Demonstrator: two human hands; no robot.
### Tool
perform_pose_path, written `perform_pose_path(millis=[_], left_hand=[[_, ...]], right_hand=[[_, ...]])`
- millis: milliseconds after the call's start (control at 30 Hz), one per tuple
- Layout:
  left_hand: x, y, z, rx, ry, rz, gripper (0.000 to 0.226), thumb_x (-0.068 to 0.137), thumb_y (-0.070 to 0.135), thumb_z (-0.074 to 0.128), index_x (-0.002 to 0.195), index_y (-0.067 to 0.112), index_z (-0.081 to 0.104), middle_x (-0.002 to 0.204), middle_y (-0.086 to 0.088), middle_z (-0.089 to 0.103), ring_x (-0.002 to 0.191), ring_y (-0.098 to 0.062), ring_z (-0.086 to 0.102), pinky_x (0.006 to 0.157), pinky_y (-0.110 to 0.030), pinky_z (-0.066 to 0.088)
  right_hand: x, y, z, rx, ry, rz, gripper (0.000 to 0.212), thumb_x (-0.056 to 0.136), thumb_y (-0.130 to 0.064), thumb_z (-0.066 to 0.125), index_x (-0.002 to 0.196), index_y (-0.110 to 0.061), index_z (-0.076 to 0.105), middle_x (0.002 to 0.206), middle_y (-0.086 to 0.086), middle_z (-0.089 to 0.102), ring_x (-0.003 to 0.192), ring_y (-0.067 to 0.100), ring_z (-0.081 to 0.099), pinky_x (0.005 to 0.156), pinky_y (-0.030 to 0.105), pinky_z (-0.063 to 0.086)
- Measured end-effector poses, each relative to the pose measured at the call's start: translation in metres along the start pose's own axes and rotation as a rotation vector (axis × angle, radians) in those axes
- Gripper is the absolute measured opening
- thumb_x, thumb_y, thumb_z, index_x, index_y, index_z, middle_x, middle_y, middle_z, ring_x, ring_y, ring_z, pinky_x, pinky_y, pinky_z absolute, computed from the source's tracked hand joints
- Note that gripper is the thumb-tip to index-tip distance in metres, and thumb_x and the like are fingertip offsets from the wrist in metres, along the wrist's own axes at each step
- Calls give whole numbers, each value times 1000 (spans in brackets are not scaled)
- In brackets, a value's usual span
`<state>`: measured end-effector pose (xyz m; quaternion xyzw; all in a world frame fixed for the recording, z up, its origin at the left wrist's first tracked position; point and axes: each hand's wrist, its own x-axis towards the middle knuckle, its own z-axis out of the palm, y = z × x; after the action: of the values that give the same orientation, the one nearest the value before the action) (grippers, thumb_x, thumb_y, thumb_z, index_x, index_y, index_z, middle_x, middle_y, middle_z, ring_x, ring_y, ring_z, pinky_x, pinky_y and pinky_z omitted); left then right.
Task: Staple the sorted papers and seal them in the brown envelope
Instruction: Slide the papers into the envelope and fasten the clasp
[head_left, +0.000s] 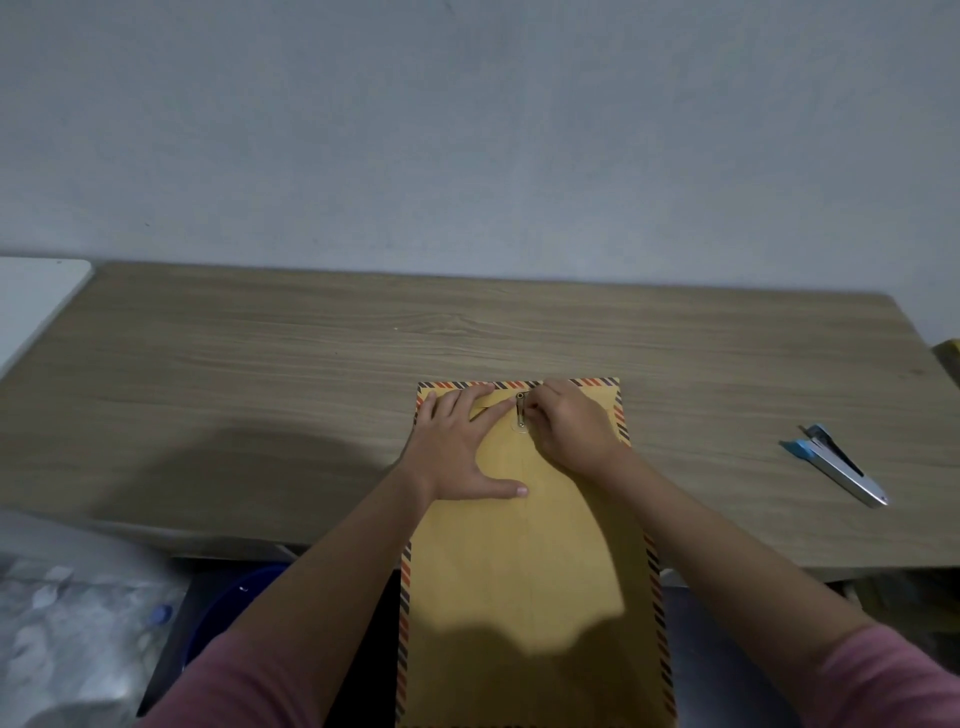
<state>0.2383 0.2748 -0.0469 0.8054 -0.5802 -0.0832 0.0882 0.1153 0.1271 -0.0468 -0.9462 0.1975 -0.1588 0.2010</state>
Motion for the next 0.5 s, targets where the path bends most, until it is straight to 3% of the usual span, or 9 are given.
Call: perform_pose_path(millis=[200, 367, 500], left_hand=[[0, 0, 1, -33, 26, -12, 118, 50, 93, 45, 146, 29, 20, 153, 10, 21, 138, -15, 22, 116, -49, 11], [0, 0, 1, -38, 37, -2, 119, 50, 93, 47, 145, 25, 24, 153, 11, 22, 138, -15, 22, 116, -49, 11], [0, 1, 0, -41, 43, 0, 119, 51, 92, 48, 144, 21, 25, 153, 9, 24, 139, -14, 22, 116, -49, 10]], right_hand=[[1, -8, 2, 121, 50, 141, 8, 85, -11, 59, 82, -12, 66, 83, 3, 67, 84, 23, 58, 61, 28, 37], [14, -10, -8, 131, -43, 173, 10, 83, -11, 57, 80, -13, 66, 84, 1, 68, 84, 23, 60, 61, 28, 37], [27, -10, -10, 22, -78, 95, 6, 84, -14, 60, 82, -12, 65, 79, 0, 52, 86, 28, 54, 61, 29, 30]])
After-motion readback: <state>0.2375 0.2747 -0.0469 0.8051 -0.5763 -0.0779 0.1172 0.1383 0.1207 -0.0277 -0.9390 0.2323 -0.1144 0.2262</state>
